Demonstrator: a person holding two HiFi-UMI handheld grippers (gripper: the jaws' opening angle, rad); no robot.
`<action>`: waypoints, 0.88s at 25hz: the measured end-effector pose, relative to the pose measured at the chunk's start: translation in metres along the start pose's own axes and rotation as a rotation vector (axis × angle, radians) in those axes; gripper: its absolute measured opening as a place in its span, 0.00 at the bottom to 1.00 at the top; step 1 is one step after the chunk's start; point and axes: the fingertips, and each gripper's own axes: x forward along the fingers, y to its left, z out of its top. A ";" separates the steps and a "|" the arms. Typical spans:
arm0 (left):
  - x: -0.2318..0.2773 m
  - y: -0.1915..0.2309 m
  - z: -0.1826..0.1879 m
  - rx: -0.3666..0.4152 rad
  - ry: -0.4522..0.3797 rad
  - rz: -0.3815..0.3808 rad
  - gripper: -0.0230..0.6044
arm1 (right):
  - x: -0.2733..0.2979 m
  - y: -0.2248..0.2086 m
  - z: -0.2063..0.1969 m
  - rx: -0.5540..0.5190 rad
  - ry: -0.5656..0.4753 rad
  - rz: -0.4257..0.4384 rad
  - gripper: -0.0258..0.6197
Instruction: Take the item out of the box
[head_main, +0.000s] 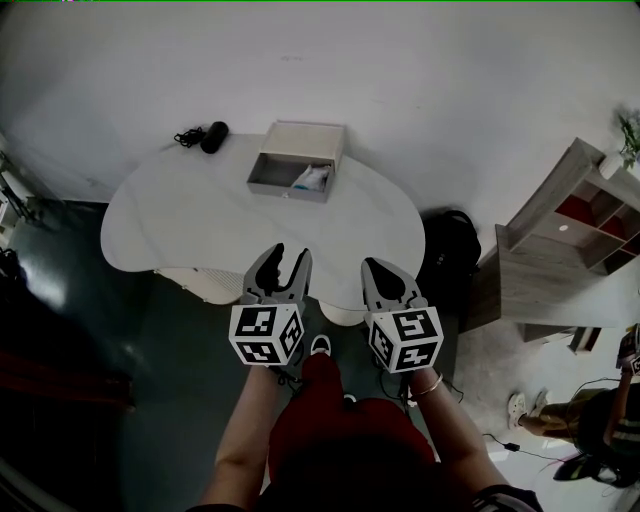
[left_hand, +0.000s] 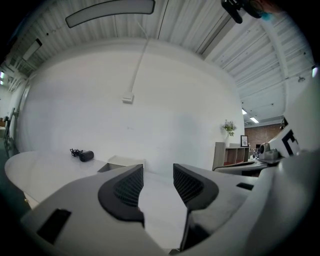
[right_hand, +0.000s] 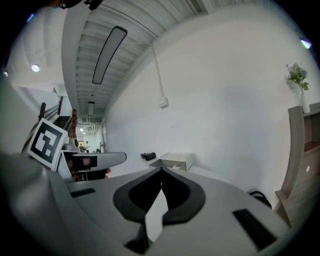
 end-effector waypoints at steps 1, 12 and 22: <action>0.005 0.003 0.000 0.000 0.002 -0.005 0.31 | 0.004 -0.002 0.001 -0.001 -0.001 -0.003 0.06; 0.067 0.050 -0.004 0.000 0.042 -0.017 0.33 | 0.074 -0.014 0.005 0.014 0.022 -0.022 0.06; 0.125 0.089 -0.002 0.001 0.081 -0.039 0.34 | 0.133 -0.028 0.011 0.019 0.054 -0.056 0.06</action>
